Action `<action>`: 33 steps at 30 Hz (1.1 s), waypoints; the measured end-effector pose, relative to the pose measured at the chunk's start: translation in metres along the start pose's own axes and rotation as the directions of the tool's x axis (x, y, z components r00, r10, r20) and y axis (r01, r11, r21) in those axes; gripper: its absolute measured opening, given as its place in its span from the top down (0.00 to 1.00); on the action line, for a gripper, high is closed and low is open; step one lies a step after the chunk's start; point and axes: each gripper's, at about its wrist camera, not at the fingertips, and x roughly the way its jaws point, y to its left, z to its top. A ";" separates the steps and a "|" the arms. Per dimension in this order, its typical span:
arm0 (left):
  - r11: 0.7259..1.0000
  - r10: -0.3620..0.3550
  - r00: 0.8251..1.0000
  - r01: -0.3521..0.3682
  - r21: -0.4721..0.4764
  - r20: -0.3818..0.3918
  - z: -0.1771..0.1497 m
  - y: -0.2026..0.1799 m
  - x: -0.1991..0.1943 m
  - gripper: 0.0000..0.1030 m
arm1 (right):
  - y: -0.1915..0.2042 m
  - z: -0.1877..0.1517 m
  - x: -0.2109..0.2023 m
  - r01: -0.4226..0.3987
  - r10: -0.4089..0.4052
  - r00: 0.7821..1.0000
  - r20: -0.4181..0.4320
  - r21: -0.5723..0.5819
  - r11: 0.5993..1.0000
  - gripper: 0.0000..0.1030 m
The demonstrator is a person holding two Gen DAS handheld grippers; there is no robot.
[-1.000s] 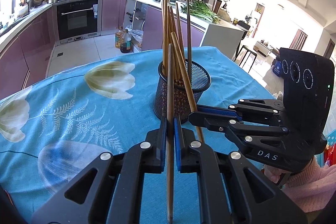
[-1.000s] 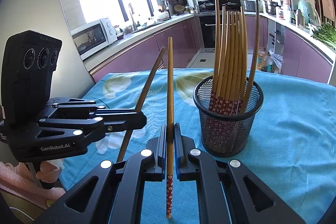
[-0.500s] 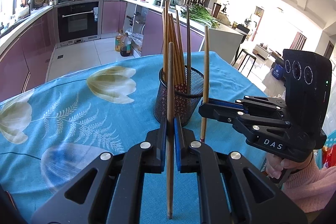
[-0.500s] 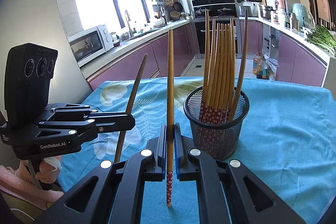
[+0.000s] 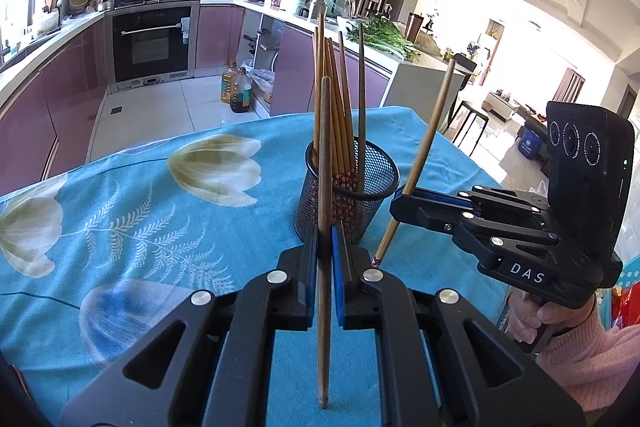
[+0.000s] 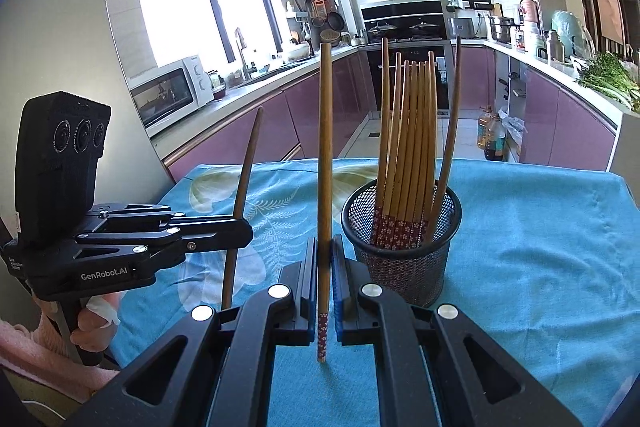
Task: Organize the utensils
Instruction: 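Carry the left tool's chopstick over the mesh cup while the right tool follows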
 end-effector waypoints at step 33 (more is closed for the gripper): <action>1.000 0.004 0.999 -0.004 0.003 0.046 0.013 0.000 -0.012 0.93 | -0.003 0.012 -0.012 0.020 -0.020 0.999 0.047 -0.012 1.000 0.94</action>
